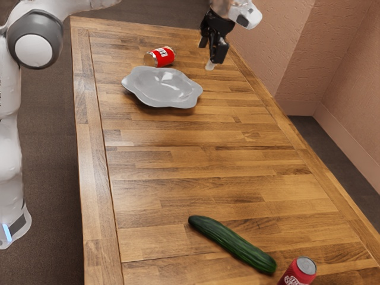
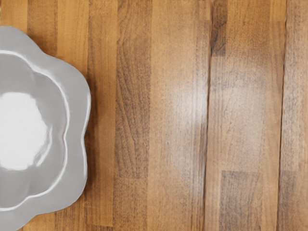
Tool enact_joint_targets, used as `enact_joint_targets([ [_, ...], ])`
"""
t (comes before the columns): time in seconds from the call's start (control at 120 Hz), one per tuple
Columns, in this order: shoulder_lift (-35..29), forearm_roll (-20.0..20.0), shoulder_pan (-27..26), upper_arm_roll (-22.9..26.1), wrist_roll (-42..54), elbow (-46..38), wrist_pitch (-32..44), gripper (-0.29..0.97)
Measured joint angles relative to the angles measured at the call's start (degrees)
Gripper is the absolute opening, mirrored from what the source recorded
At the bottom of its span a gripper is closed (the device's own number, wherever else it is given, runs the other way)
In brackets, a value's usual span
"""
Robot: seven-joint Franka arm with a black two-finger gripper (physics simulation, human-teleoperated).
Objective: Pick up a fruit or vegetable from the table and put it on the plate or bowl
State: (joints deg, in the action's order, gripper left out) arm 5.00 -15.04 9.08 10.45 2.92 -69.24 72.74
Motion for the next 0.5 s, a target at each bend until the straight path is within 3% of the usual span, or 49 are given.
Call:
enact_joint_targets([
  [0.217,4.3,1.1,-4.3,0.1,0.5,-0.9,3.4,0.68],
  [0.35,6.0,4.0,-6.4,0.0,0.8,-1.6,4.3,0.68],
  [0.5,9.7,1.5,-13.1,0.3,2.4,-1.6,6.5,0.68],
])
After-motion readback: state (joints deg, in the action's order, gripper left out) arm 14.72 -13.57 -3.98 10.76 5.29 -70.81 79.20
